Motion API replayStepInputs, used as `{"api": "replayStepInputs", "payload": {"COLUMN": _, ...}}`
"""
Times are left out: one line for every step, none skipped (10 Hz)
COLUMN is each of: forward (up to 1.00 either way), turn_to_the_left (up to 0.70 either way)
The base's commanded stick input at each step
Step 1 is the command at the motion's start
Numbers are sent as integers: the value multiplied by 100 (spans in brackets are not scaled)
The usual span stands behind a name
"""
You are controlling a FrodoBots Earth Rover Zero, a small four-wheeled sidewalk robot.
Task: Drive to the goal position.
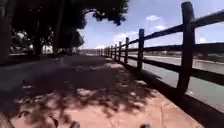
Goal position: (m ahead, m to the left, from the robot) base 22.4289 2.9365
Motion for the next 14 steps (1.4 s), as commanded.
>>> {"api": "replayStepInputs", "payload": {"forward": 70, "turn_to_the_left": 0}}
{"api": "replayStepInputs", "payload": {"forward": 70, "turn_to_the_left": 0}}
{"api": "replayStepInputs", "payload": {"forward": 70, "turn_to_the_left": 0}}
{"api": "replayStepInputs", "payload": {"forward": 70, "turn_to_the_left": 0}}
{"api": "replayStepInputs", "payload": {"forward": 70, "turn_to_the_left": 0}}
{"api": "replayStepInputs", "payload": {"forward": 70, "turn_to_the_left": 0}}
{"api": "replayStepInputs", "payload": {"forward": 70, "turn_to_the_left": 0}}
{"api": "replayStepInputs", "payload": {"forward": 70, "turn_to_the_left": 0}}
{"api": "replayStepInputs", "payload": {"forward": 70, "turn_to_the_left": 0}}
{"api": "replayStepInputs", "payload": {"forward": 70, "turn_to_the_left": 0}}
{"api": "replayStepInputs", "payload": {"forward": 70, "turn_to_the_left": 0}}
{"api": "replayStepInputs", "payload": {"forward": 70, "turn_to_the_left": 33}}
{"api": "replayStepInputs", "payload": {"forward": 70, "turn_to_the_left": 35}}
{"api": "replayStepInputs", "payload": {"forward": 70, "turn_to_the_left": 18}}
